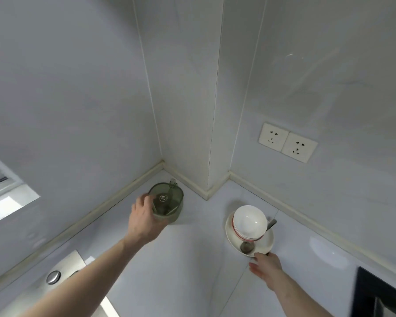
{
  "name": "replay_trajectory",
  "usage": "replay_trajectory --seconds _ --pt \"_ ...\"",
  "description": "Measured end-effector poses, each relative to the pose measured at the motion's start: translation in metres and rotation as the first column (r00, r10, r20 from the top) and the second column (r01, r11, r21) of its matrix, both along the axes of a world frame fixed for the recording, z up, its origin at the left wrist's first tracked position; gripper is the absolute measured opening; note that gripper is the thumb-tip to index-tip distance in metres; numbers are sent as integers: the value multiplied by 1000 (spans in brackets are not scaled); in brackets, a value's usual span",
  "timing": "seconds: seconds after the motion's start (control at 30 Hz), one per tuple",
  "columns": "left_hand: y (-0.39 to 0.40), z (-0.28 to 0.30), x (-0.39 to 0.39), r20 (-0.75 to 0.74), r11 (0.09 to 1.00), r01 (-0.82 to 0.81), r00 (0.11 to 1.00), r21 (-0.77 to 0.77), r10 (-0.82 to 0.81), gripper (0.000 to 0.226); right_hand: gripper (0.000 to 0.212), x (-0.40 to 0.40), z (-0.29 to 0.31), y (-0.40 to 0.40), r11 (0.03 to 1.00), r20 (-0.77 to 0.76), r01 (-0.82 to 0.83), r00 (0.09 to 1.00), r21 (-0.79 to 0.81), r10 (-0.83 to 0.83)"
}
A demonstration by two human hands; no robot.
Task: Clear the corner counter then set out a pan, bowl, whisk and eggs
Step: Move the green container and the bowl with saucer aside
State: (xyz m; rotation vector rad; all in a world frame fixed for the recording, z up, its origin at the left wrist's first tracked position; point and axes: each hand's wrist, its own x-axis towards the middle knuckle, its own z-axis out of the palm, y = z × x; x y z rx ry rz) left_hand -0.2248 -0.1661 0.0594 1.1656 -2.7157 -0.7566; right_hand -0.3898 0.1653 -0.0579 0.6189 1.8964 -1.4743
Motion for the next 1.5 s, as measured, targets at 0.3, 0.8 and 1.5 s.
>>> replay_trajectory --seconds 0.3,0.8,1.5 --pt "-30 -37 -47 243 977 -181 958 111 150 152 32 -10 -21 -14 989 -30 135 991 54 -133" --pt "-39 -66 -64 254 992 -121 961 33 108 151 37 52 -4 9 960 139 278 952 -16 -273" --pt "62 -100 78 172 621 -339 934 707 313 111 36 124 27 62 997 263 73 961 39 -81"
